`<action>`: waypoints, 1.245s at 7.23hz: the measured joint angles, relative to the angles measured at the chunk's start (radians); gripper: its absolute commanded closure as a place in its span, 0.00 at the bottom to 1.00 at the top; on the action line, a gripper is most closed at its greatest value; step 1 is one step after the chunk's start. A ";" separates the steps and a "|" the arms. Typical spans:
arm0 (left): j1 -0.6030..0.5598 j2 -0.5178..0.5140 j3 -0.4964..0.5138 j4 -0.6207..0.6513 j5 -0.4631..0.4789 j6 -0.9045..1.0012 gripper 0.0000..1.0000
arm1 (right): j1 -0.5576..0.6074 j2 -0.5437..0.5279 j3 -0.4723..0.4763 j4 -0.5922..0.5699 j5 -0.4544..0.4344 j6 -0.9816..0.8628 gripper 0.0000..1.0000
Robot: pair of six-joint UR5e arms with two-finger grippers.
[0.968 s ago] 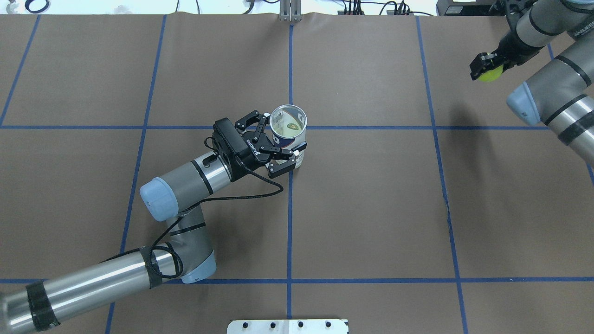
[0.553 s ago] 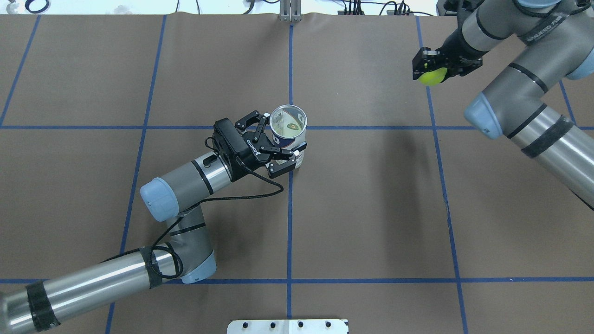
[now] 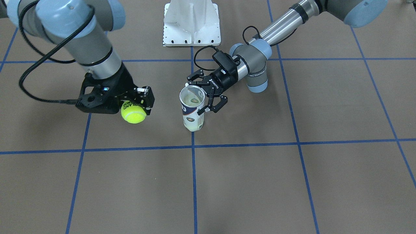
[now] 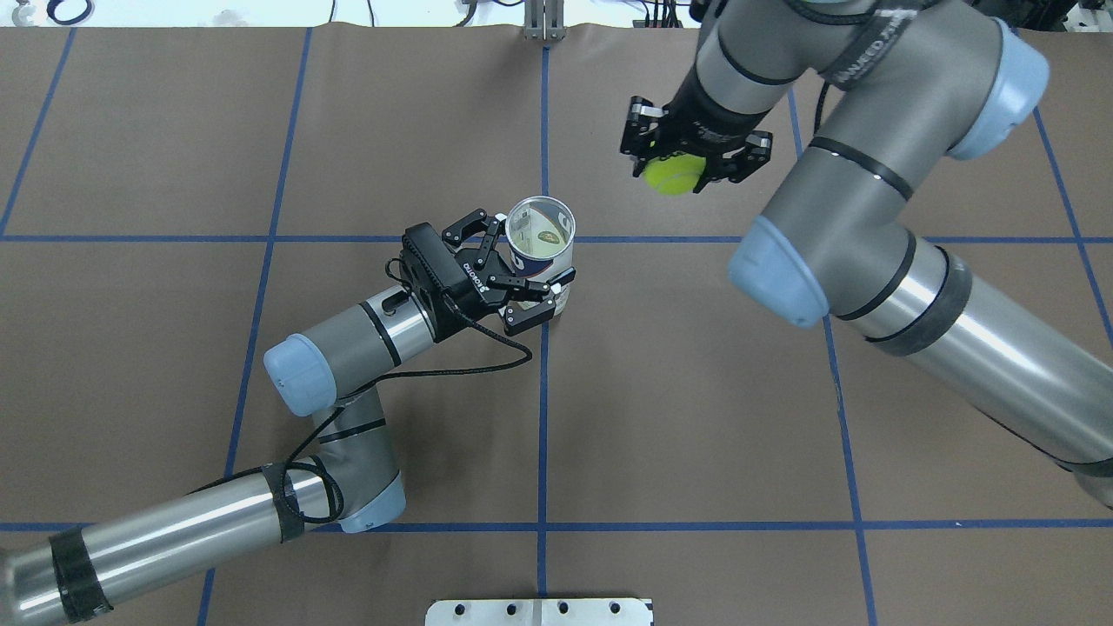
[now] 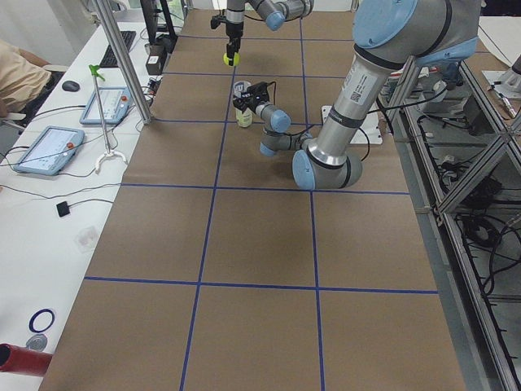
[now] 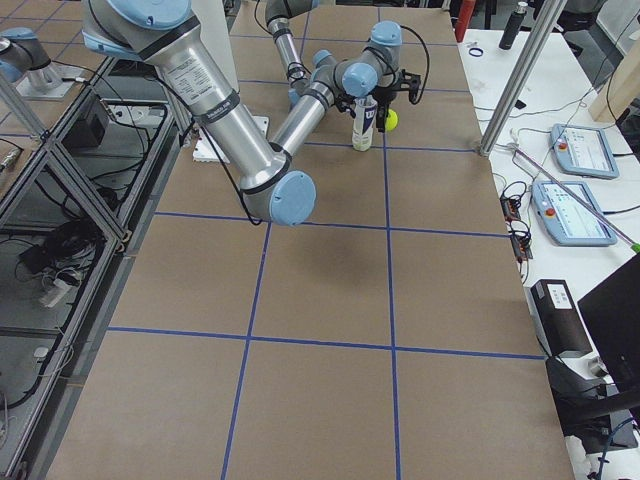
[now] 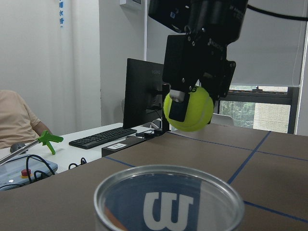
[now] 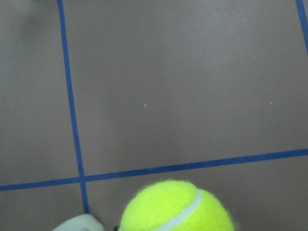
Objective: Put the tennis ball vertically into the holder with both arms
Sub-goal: 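Carry the second ball with the right gripper over the can, then drop the second ball into the can with the right gripper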
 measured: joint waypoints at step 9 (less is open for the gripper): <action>0.004 -0.002 0.002 0.006 0.000 0.000 0.01 | -0.170 0.218 -0.055 -0.166 -0.171 0.112 0.02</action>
